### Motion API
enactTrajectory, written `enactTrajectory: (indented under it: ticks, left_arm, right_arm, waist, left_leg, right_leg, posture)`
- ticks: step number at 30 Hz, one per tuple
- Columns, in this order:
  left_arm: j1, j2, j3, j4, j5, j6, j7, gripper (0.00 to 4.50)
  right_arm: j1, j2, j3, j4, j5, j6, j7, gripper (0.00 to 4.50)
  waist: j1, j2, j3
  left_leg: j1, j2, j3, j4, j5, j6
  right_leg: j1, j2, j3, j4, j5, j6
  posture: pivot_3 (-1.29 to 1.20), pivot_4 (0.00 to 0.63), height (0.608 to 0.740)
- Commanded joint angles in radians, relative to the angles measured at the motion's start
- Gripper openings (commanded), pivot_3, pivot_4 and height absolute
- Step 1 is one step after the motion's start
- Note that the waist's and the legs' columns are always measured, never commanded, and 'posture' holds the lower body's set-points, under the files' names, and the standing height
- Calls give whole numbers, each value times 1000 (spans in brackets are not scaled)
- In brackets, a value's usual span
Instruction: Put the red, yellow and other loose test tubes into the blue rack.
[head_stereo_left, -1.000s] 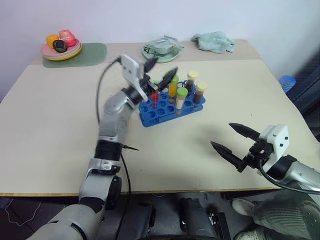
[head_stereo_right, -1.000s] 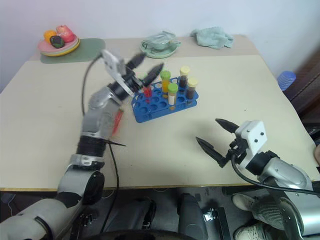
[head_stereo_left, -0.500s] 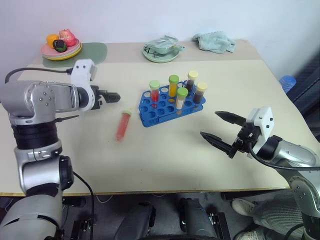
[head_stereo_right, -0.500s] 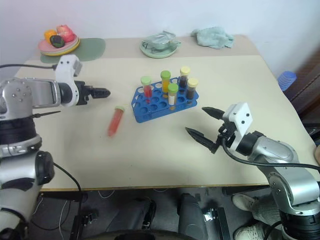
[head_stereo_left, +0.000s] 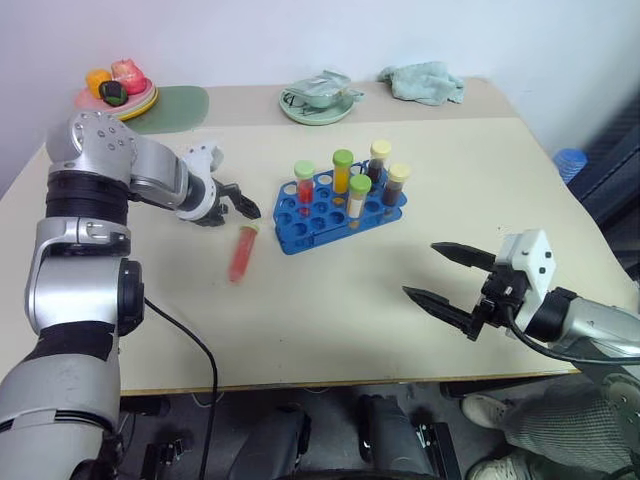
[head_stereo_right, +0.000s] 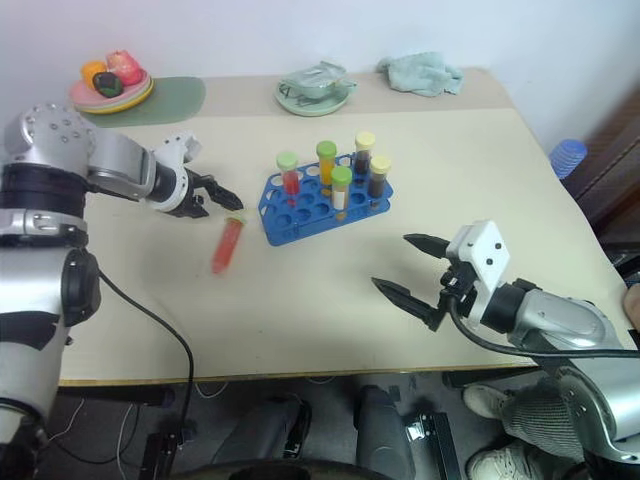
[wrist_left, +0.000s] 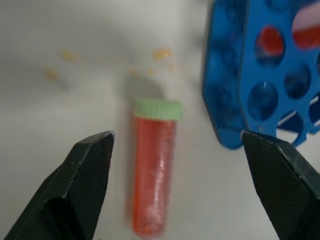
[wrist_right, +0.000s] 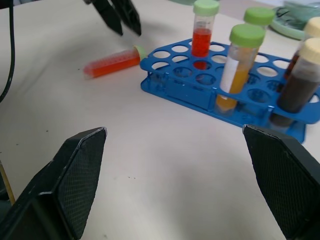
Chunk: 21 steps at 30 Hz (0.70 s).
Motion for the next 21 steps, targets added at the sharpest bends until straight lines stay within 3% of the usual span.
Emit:
enactTrajectory:
  ticks: [1,10,19,21]
  left_arm:
    - [-65,34,-80,40,-123,8,44,4141]
    - [-80,1,-160,136,-199,8,184,4141]
    - [26,-117,-7,93,6,8,237,4141]
    - [47,-125,14,68,55,8,222,3603]
  right_arm:
    - [14,-10,-42,-44,20,-6,-5,4500]
    - [16,-5,-41,-64,31,-3,-34,4500]
    - [39,0,-46,-65,21,-19,-40,4500]
    - [53,0,-53,-68,20,-26,-38,4500]
  waist:
    - [-2,0,0]
    - [-12,0,0]
    - [-11,0,0]
    - [-12,1,-1]
  left_leg:
    - [0,0,0,0,0,0]
    - [0,0,0,0,0,0]
    - [0,0,1,0,0,0]
    - [1,0,2,0,0,0]
  right_leg:
    - [0,0,0,0,0,0]
    - [0,0,1,0,0,0]
    - [0,1,1,0,0,0]
    - [0,1,2,1,0,0]
  posture:
    - [0,150,740]
    - [0,150,740]
    - [0,150,740]
    - [0,150,740]
